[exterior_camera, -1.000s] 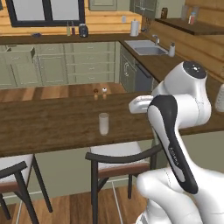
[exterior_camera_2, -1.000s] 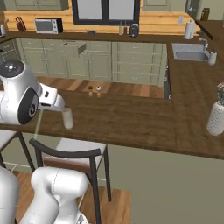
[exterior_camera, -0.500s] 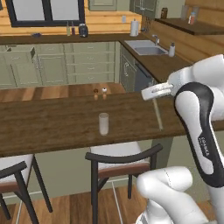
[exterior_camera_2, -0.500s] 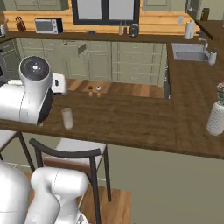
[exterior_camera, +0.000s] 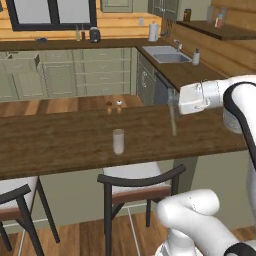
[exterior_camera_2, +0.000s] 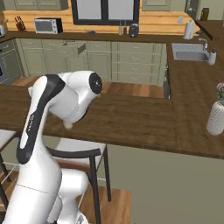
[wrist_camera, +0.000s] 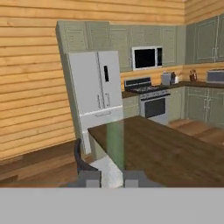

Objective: Take a straw from the drawer in front and place it inside the glass cup on the dining counter.

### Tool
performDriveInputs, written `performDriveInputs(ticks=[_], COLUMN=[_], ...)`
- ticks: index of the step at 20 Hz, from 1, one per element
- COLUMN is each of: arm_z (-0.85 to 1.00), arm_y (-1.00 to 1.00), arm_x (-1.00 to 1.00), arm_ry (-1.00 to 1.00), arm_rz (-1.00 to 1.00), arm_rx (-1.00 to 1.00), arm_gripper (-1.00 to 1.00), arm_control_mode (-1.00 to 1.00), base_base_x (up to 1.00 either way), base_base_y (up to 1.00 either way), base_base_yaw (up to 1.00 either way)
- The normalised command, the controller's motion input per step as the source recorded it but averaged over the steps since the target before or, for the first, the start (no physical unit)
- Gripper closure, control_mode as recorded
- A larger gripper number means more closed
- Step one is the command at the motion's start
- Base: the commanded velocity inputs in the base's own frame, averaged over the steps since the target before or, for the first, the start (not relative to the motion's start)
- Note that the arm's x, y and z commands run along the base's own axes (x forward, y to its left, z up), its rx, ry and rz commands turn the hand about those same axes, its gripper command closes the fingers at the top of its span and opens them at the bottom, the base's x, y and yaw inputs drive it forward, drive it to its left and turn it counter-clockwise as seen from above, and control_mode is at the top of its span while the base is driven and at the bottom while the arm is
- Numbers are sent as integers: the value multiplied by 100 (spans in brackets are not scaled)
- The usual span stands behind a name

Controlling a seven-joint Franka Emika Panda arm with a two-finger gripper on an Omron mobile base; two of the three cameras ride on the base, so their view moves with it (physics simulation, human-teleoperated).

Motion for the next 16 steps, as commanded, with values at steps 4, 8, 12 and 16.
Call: performDriveInputs(ticks=[4, 8, 12, 16], arm_z=[-3, -10, -22, -49], arm_y=[40, 46, 21, 15], arm_x=[57, 46, 39, 30], arm_ry=[-1, 0, 0, 0], arm_rz=[34, 18, 11, 12], arm_rx=[12, 2, 1, 2], arm_gripper=[100, 100, 100, 100], arm_control_mode=[-100, -100, -100, -100], base_base_x=[0, 0, 0, 0], base_base_y=[0, 0, 0, 0], base_base_yaw=[0, 0, 0, 0])
